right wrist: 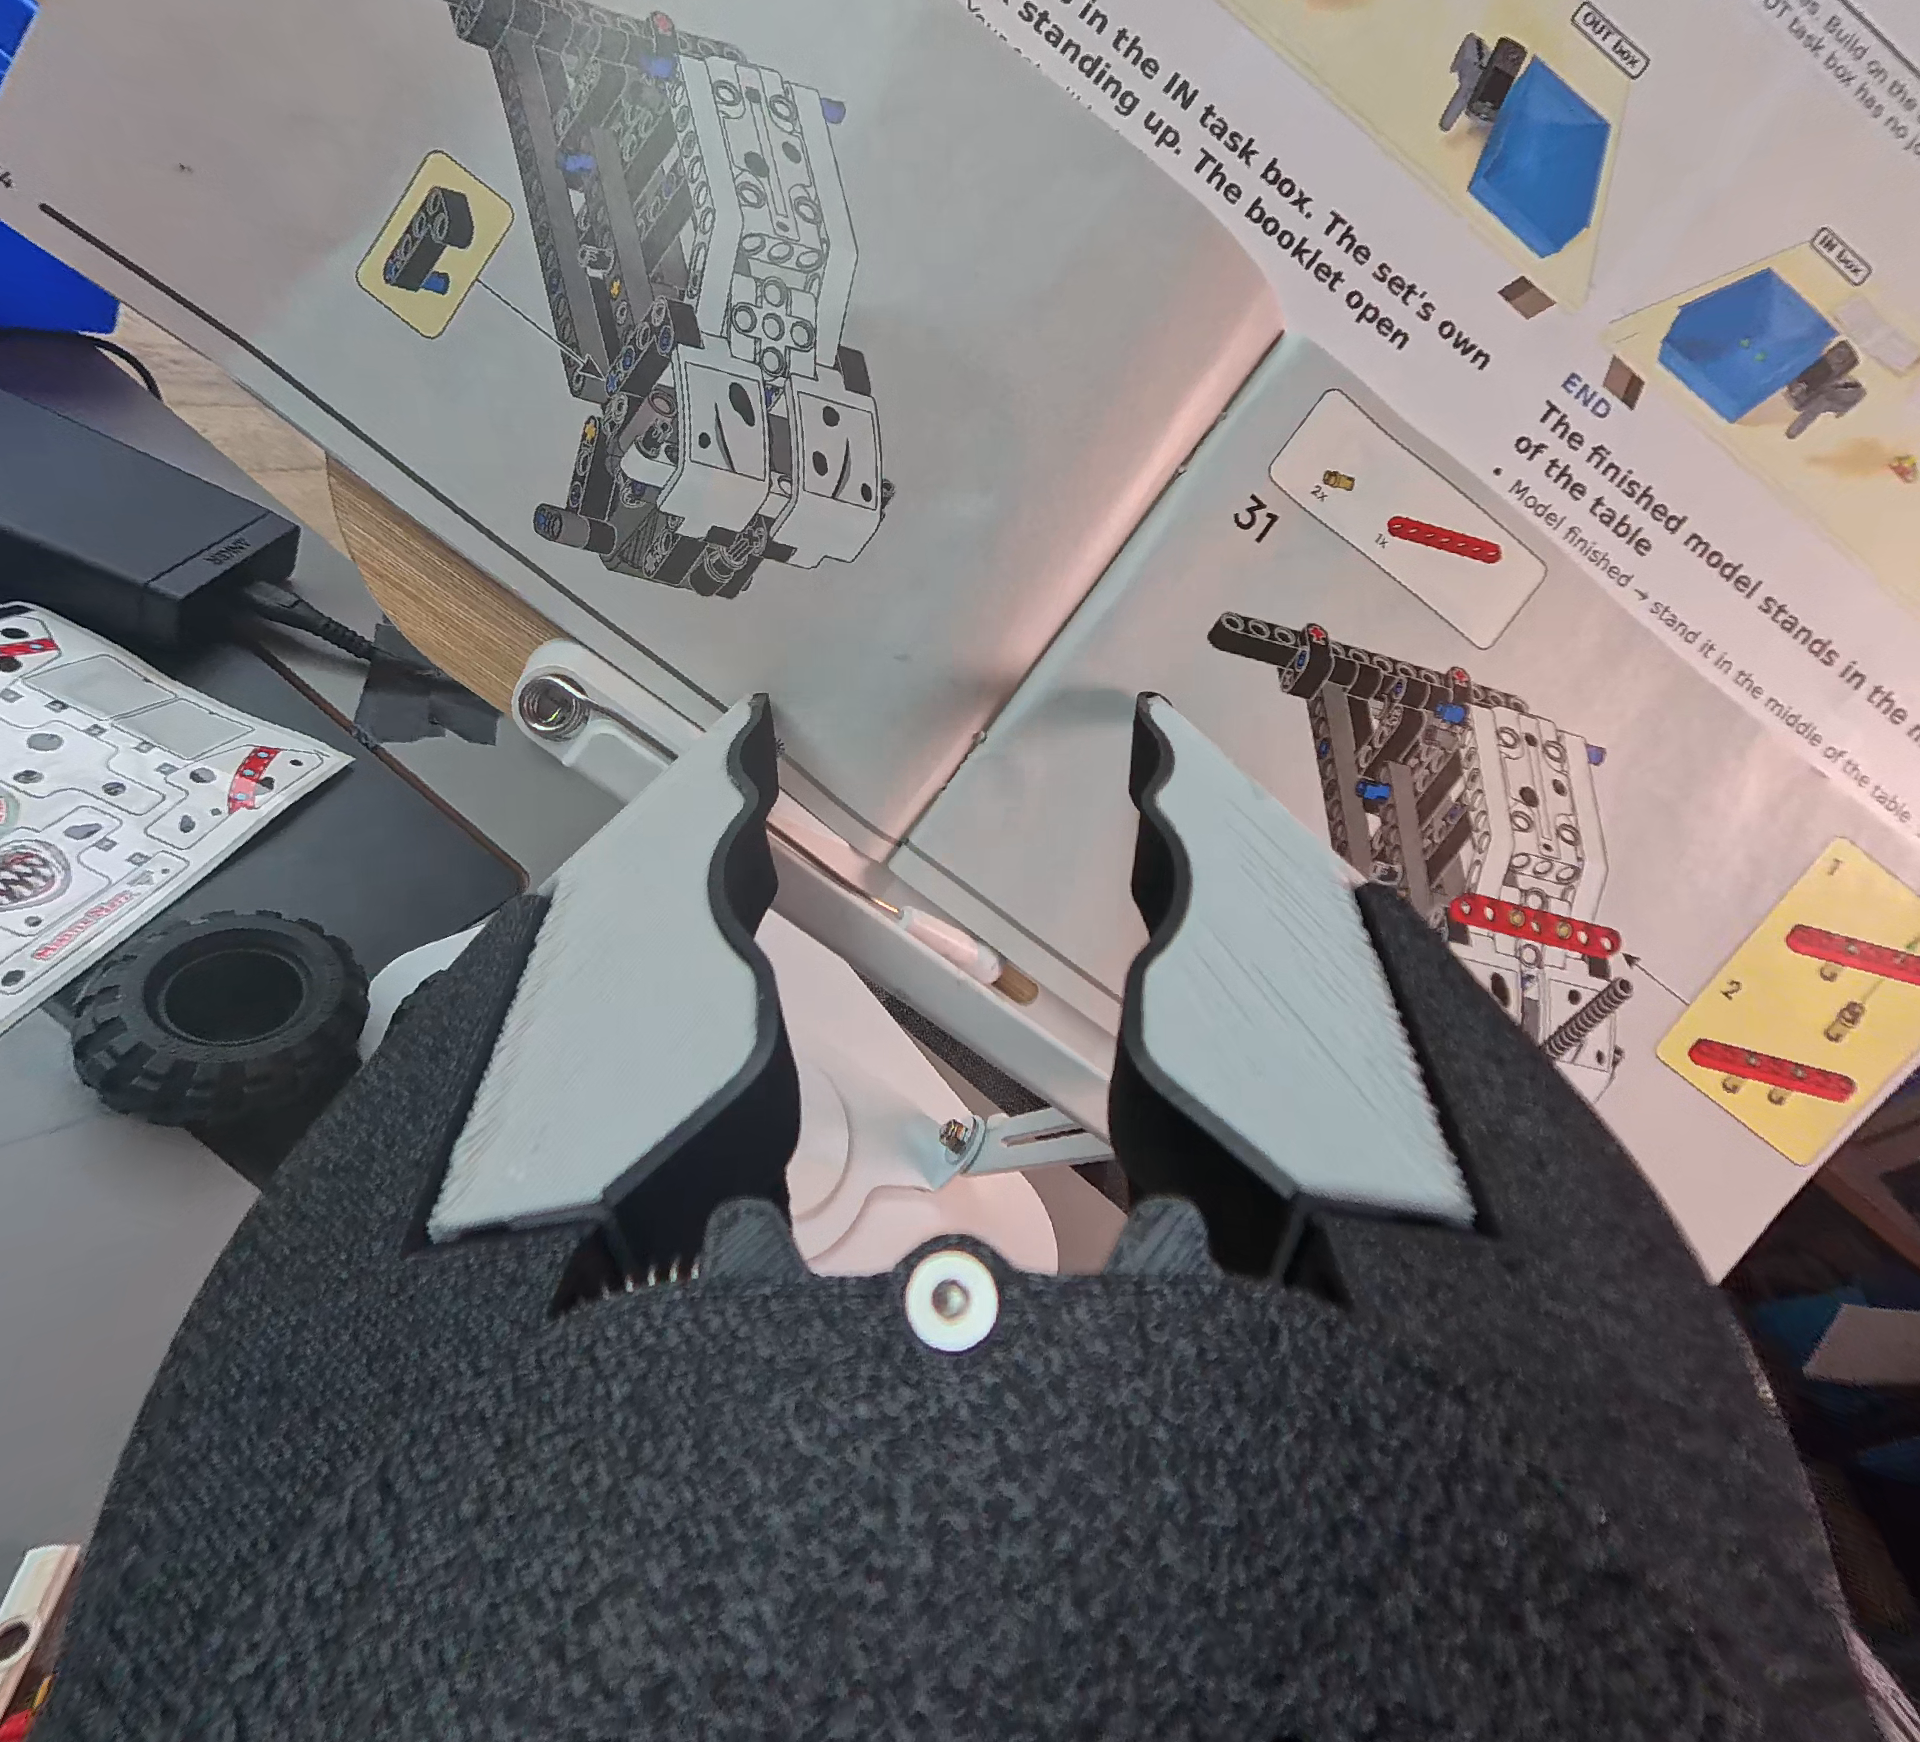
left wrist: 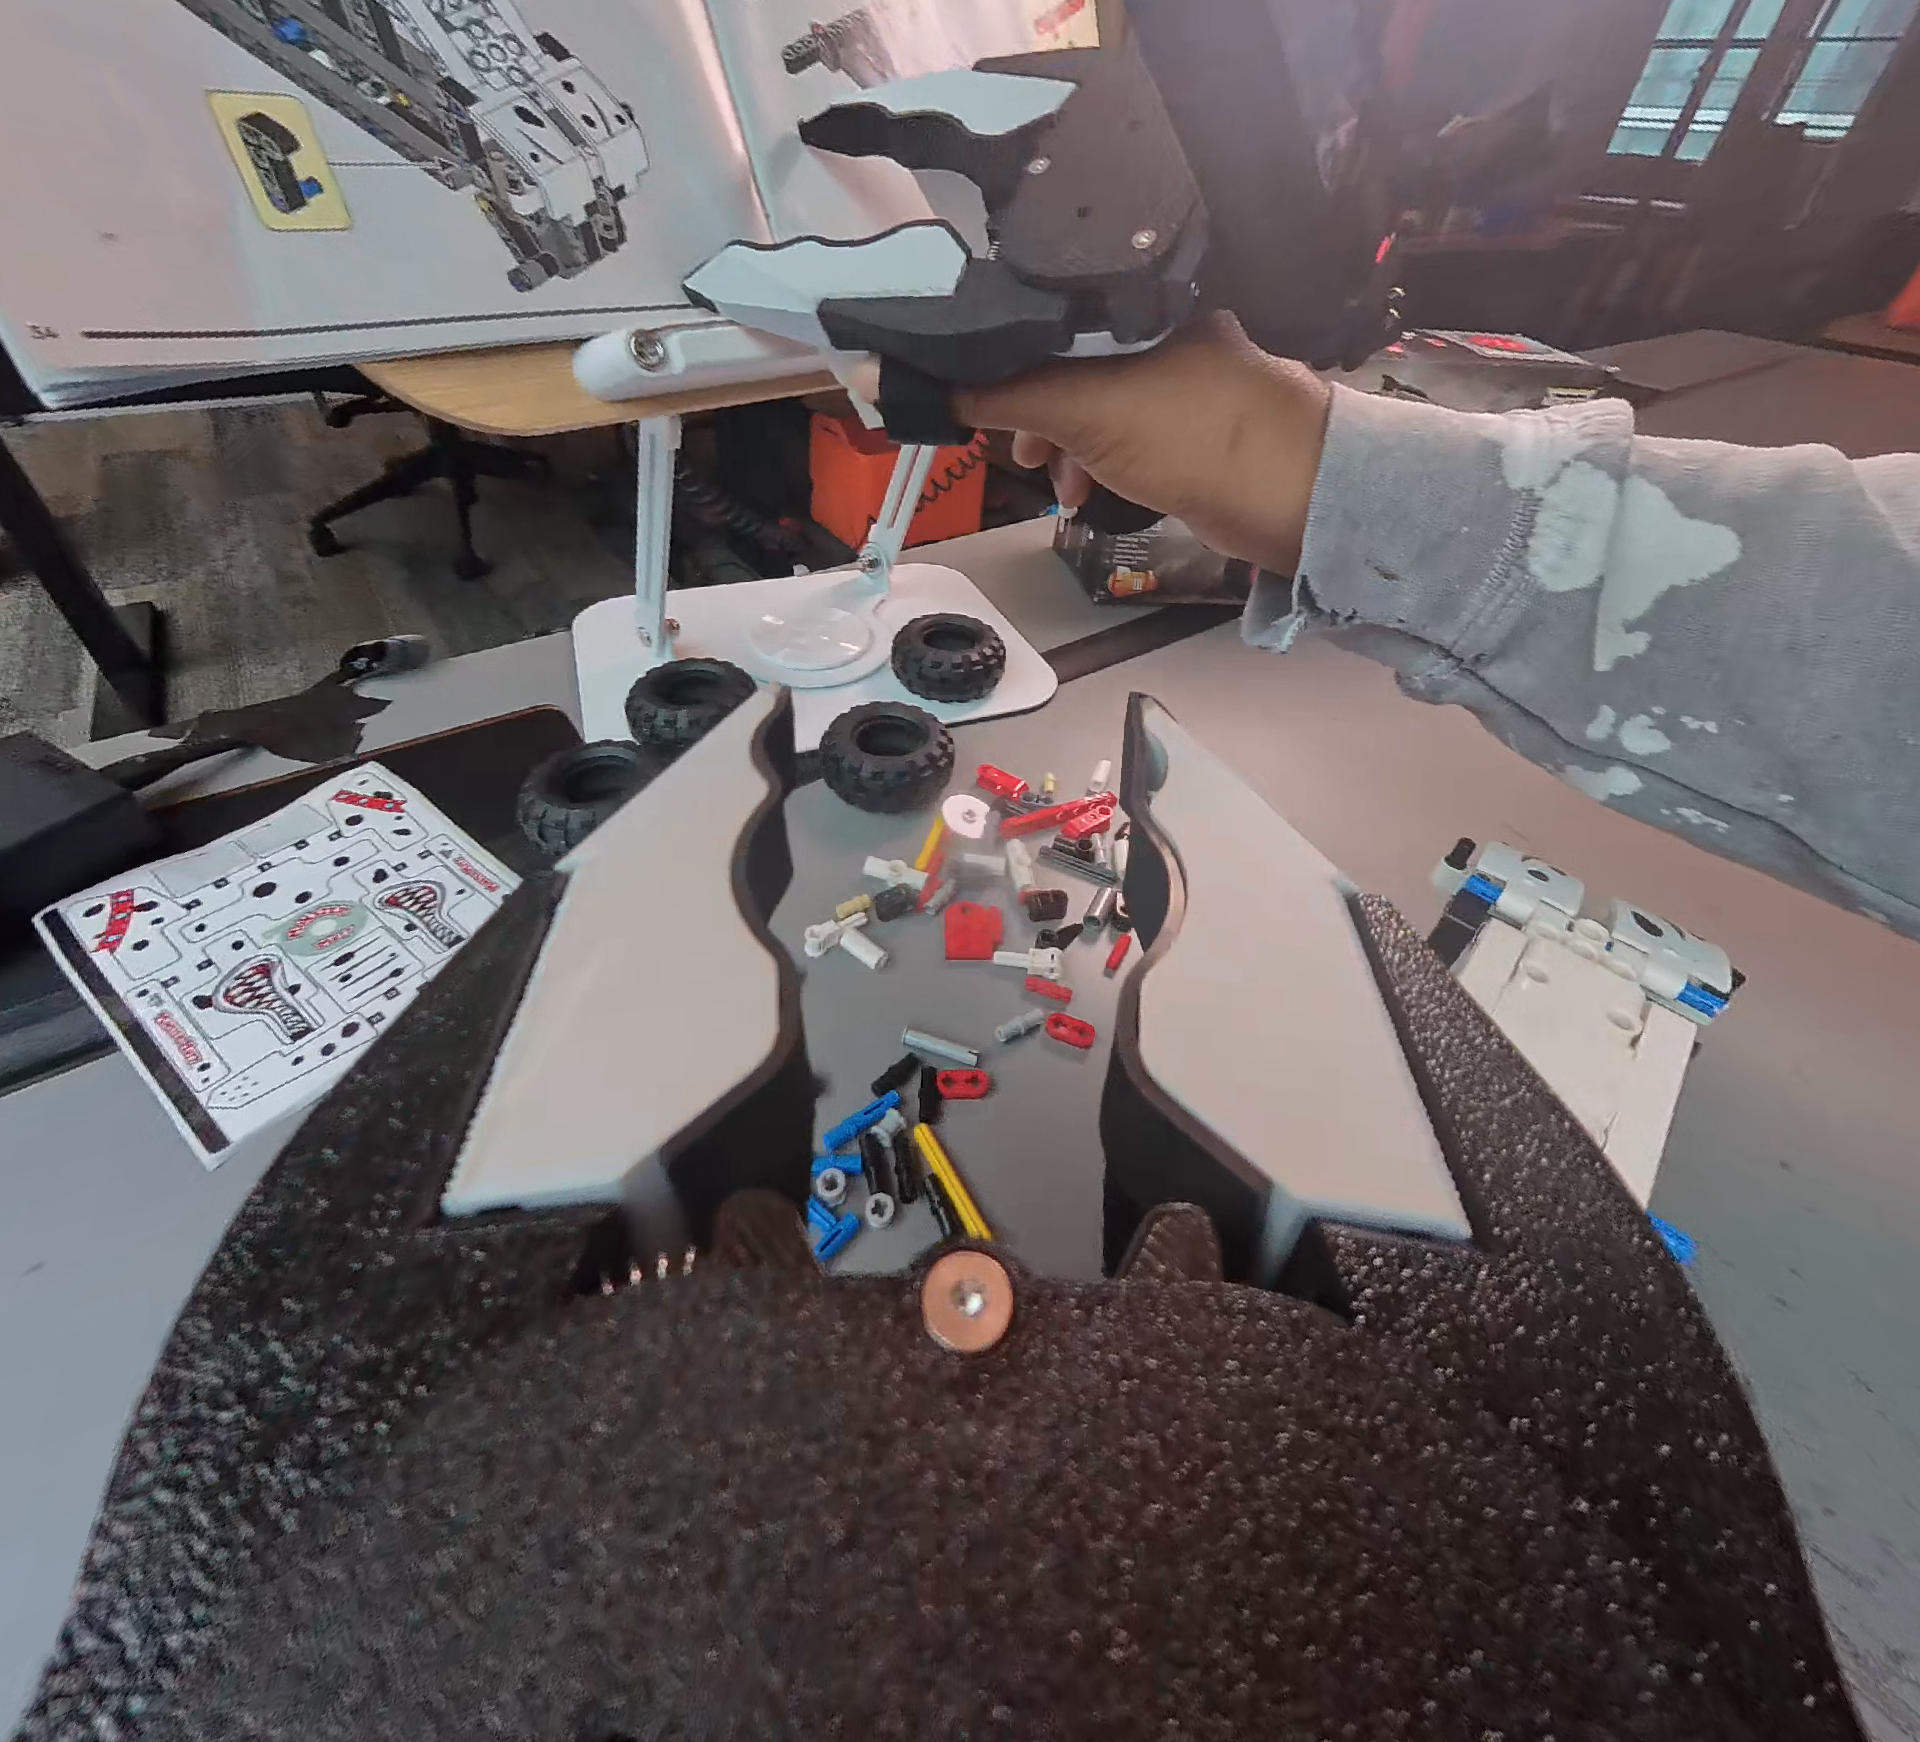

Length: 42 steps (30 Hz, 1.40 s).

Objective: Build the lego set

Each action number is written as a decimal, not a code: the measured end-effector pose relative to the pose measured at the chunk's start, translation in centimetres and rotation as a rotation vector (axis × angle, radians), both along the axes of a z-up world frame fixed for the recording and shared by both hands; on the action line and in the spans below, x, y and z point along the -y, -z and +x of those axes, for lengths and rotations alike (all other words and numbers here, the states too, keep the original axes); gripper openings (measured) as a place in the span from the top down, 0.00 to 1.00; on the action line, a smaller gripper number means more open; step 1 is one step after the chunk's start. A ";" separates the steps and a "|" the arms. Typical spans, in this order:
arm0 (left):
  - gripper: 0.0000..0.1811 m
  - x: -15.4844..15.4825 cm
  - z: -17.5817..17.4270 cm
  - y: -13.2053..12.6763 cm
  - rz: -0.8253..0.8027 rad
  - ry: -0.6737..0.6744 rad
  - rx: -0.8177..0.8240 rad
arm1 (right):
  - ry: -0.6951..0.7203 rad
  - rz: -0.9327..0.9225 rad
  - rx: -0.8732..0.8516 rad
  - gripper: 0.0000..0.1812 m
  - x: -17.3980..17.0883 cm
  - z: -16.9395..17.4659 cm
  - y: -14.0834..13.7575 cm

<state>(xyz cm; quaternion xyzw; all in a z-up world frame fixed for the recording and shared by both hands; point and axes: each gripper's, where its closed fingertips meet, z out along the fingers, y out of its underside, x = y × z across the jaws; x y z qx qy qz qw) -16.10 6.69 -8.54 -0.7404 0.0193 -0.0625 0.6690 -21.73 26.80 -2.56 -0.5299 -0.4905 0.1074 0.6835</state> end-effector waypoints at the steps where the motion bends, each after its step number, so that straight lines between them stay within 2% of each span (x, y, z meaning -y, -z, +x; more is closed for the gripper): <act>1: 0.66 0.0 -0.1 -0.1 0.006 -0.005 0.000 | 0.000 -0.004 -0.003 0.63 0.0 0.0 0.0; 23: 0.65 0.0 -0.3 -0.5 0.031 -0.022 -0.022 | -0.013 -0.063 0.020 0.62 0.2 0.3 0.2; 31: 0.65 0.0 1.5 -0.8 0.029 0.066 -0.032 | -0.023 -0.106 0.066 0.62 0.4 1.0 0.4; 42: 0.66 0.1 2.2 -1.1 0.035 0.077 -0.043 | -0.010 -0.143 0.075 0.63 0.1 1.9 0.5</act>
